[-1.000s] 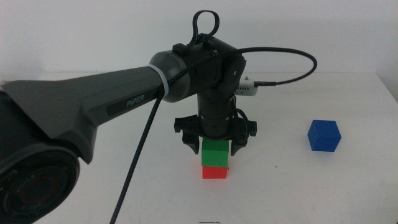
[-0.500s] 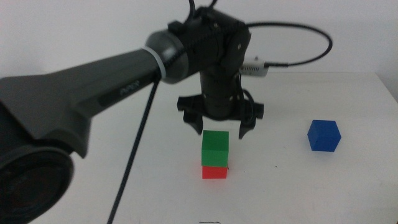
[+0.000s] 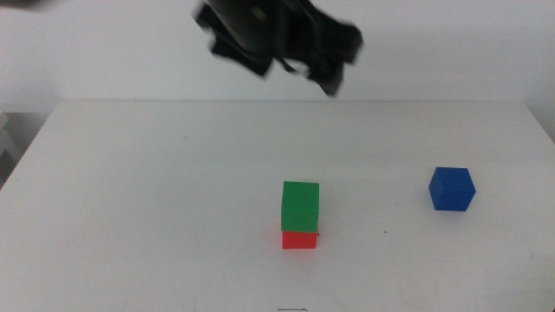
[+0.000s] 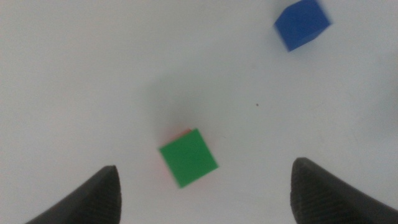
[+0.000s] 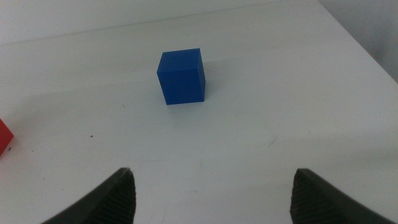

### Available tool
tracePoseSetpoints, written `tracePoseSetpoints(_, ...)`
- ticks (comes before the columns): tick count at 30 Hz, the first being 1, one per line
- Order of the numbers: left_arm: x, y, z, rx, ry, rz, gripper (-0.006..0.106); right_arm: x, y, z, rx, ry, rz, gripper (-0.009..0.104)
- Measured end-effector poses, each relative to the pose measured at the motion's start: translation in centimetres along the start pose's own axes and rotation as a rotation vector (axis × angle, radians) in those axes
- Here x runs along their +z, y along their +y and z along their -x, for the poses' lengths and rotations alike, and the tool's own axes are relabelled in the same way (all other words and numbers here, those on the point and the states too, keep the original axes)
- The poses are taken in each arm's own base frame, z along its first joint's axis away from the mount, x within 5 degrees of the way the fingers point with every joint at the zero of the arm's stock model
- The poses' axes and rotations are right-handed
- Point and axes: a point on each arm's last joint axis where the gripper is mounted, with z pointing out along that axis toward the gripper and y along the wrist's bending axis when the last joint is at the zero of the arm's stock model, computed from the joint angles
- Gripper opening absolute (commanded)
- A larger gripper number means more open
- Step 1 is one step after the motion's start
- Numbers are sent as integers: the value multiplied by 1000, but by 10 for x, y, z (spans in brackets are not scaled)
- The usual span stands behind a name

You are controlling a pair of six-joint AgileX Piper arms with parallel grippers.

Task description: Stack red cubes first, then green, then blue cubes in a specific spot.

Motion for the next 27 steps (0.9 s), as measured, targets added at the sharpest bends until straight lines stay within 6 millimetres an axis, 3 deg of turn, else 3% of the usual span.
tracePoseSetpoints(3,-44,8,-7,78,-85,21,92,0,0,0,0,0,0,63)
tracePoseSetpoints(7,-91,27,-33,115,-141,58,92,0,0,0,0,0,0,63)
tracePoseSetpoints(14,-142,38,-90,170,-242,-55,92,0,0,0,0,0,0,63)
tracePoseSetpoints(19,-151,45,-108,129,-287,-70,92,0,0,0,0,0,0,63)
tracePoseSetpoints(27,-147,45,-109,136,-283,-94,92,0,0,0,0,0,0,63)
